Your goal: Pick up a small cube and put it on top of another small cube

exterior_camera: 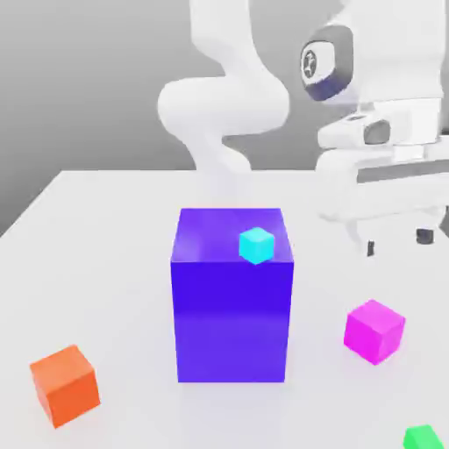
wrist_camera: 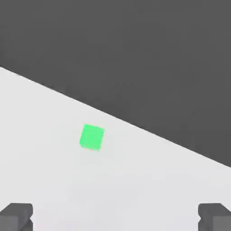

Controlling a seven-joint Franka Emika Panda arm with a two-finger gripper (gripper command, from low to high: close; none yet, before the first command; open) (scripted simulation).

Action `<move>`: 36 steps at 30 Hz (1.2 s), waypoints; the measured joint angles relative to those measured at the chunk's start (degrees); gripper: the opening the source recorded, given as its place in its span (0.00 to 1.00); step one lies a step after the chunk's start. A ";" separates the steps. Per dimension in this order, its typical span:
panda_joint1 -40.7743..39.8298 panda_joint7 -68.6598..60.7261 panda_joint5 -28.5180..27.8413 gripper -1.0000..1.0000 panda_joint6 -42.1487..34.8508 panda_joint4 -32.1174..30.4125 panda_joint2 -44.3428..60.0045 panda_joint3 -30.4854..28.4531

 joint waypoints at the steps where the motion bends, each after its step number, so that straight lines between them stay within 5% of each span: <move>1: 0.81 0.24 -0.23 0.50 1.20 -1.17 2.09 0.90; 5: 5.23 1.96 -2.30 0.50 6.36 -4.93 10.51 3.15; 10: 9.50 9.77 -12.92 0.50 14.51 -3.84 21.05 -3.90; 11: 11.21 11.05 -14.65 0.00 16.10 -3.52 22.99 -6.01; 18: 11.53 11.49 -15.21 0.00 16.48 -3.45 23.43 -6.42; 24: 8.97 2.52 -2.98 0.00 7.67 -5.32 12.32 -0.83; 36: 3.04 -11.56 -3.18 0.00 -5.38 17.04 22.06 -3.52</move>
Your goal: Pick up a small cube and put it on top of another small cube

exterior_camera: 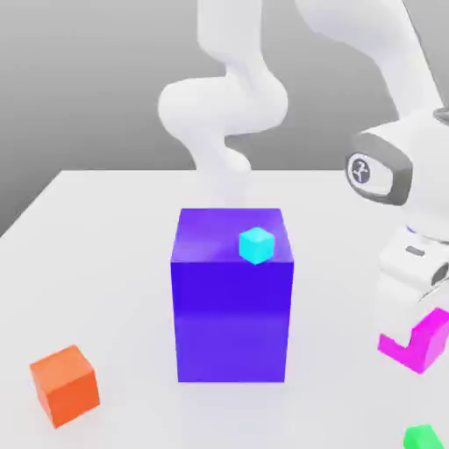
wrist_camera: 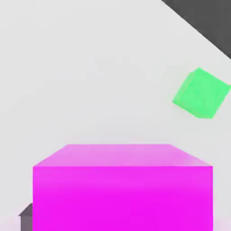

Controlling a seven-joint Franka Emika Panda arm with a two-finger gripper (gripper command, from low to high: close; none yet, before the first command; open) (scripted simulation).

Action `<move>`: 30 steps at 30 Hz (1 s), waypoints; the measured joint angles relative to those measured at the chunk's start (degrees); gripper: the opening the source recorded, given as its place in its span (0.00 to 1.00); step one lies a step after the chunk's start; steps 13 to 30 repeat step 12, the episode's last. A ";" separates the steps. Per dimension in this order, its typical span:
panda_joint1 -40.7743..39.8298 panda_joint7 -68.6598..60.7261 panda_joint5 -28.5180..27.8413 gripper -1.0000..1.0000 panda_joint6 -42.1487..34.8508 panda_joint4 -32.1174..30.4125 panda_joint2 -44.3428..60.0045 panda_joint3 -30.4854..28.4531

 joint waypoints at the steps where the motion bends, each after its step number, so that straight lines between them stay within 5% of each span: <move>1: -0.37 -0.95 -0.51 0.00 -1.04 2.08 1.07 -0.38; 4: -1.29 -3.76 -2.17 0.00 -4.19 8.33 4.18 -1.61; 8: -0.26 -3.20 -4.81 0.00 0.66 10.72 11.48 -3.66; 9: -0.02 -2.94 -5.24 1.00 1.76 10.87 12.73 -4.00; 30: -0.02 -2.94 -5.24 1.00 1.76 10.87 12.73 -4.00</move>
